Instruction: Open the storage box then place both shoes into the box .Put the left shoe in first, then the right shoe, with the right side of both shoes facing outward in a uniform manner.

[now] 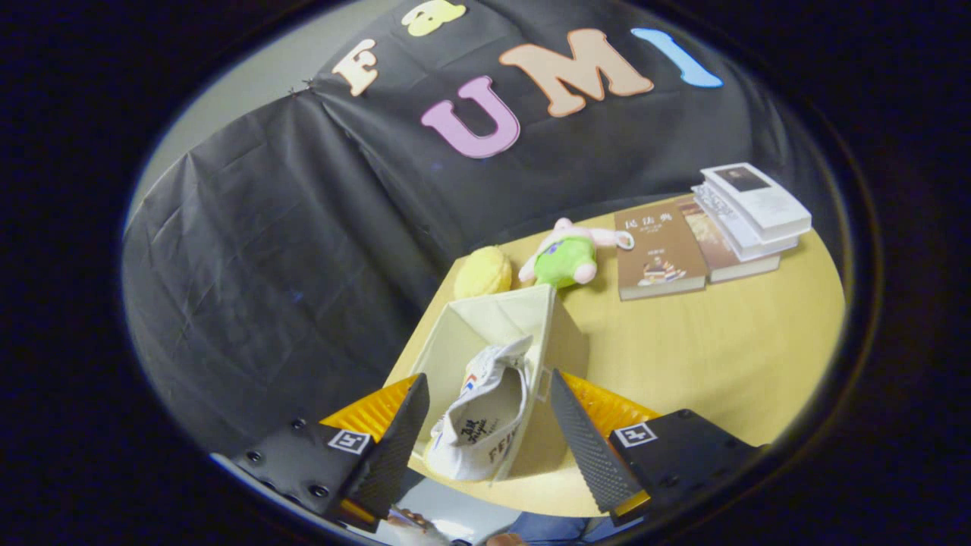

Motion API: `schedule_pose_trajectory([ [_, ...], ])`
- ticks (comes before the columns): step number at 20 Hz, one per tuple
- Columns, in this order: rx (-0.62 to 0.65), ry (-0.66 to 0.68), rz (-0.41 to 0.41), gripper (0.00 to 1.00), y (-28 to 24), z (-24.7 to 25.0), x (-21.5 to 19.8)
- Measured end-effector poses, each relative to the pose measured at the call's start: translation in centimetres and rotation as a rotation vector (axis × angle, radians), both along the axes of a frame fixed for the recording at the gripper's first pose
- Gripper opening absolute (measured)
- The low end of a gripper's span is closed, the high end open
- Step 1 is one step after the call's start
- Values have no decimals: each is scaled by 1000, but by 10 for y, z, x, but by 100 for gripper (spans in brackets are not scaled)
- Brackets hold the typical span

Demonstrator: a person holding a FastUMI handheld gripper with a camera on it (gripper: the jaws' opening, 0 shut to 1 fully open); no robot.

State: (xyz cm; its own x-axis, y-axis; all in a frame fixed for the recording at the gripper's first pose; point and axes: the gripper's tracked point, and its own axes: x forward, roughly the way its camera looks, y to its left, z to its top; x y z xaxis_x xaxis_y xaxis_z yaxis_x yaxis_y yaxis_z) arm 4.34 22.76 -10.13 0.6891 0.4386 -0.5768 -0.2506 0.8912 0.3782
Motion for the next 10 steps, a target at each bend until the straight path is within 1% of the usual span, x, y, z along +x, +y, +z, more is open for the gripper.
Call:
schedule_pose_trajectory([
  [4, -37, -208, 23, 100, -35, 33, -4],
  [7, -42, -354, 43, 100, -58, 52, -12],
  [10, -40, -427, 21, 100, -87, 58, -24],
])
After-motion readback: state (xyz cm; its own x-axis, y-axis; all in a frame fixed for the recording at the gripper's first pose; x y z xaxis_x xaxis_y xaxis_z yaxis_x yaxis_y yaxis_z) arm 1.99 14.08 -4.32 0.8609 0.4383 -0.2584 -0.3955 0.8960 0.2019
